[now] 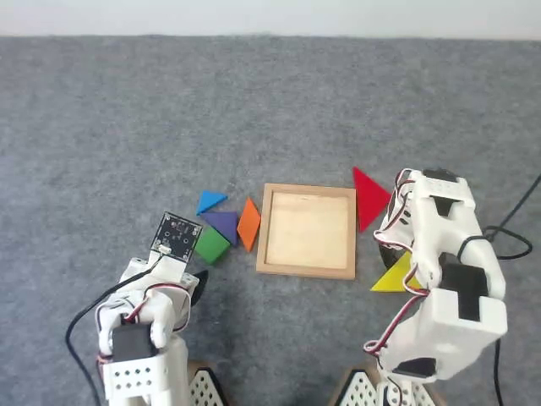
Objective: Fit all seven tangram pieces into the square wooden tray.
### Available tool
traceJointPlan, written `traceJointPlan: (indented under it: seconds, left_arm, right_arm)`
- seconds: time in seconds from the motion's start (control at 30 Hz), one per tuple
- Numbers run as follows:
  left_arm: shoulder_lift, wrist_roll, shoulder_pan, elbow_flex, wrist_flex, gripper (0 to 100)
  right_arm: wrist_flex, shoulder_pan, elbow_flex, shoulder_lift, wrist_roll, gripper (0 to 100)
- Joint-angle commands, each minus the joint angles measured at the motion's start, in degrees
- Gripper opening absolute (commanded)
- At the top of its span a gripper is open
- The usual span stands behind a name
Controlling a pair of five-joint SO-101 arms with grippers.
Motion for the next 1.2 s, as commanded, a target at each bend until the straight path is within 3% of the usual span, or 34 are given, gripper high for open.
traceJointPlan:
  seconds: [0.0, 0.1, 0.27, 0.5, 0.67, 0.83, 1.0, 1.17]
  left_arm:
    - [-1.05, 0.35, 0.18, -0.48, 0.18, 28]
    - [-1.05, 0.35, 0.18, -0.48, 0.18, 28]
    - [-1.05, 0.35, 0.18, -0.48, 0.18, 28]
    - [-1.05, 0.35, 0.18, -0.48, 0.18, 28]
    - [-1.05, 0.35, 0.18, -0.48, 0.18, 28]
    - [-1.05, 0.35, 0.18, -0.48, 0.18, 28]
    - [-1.05, 0.35, 0.18, -0.48, 0.18, 28]
    - [-1.05, 0.35, 0.18, -0.48, 0.18, 28]
  right_arm:
    - [-0.48, -1.27, -1.85, 1.98, 1.14, 25.0]
    - [-1.71, -2.59, -2.2, 1.89, 1.14, 19.1]
    - [-1.98, -6.55, -4.92, 1.01, 2.73, 18.4]
    - [-1.54, -9.1, -12.13, -0.13, 15.47, 18.0]
    - [-1.98, -8.57, -16.35, -0.22, 26.02, 9.1]
    - [-1.45, -6.55, -18.64, -0.04, 34.55, 7.7]
    - [3.74, -0.92, -18.02, -0.31, 28.92, 11.3]
    - [8.04, -2.33, -16.53, -0.84, 23.3, 15.0]
